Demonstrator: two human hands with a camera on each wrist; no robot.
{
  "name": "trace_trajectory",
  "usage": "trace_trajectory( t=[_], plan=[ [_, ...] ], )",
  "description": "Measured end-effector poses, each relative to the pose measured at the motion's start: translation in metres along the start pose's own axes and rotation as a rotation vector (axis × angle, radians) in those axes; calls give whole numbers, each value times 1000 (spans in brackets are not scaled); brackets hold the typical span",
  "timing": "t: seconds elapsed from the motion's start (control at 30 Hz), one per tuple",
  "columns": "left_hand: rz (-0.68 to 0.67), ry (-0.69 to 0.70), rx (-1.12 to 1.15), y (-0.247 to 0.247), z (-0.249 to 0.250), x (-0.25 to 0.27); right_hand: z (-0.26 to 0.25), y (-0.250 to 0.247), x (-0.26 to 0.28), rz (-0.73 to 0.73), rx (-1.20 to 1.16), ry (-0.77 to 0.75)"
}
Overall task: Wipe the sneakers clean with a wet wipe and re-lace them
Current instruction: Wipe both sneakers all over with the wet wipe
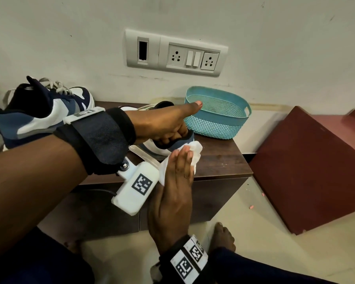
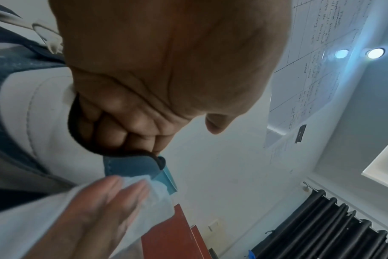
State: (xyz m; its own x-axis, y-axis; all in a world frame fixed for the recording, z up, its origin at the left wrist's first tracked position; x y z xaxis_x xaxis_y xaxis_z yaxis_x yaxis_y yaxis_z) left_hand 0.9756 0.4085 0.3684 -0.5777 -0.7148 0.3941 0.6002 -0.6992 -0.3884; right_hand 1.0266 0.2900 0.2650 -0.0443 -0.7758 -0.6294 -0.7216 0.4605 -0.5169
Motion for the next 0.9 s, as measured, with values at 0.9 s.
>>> trace_trajectory(
  t=[0.9],
  plan=[
    [97,158,-388,4,-3,17,34,-65,18,2,-698,658]
  ],
)
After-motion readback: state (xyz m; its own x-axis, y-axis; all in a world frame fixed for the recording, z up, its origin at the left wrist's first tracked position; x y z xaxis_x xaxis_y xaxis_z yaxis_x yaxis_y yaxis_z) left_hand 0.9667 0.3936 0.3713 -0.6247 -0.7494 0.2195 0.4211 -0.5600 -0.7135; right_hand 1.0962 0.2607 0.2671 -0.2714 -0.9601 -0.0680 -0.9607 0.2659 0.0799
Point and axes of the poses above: each hand's wrist, its own x-axis away from the middle knuckle, its own y-axis out of the palm, z = x × y, the point moved 5 cm from there along -x, towards the middle knuckle, and after that the axes turned 4 degrees about -z, right-handed, at the moved point
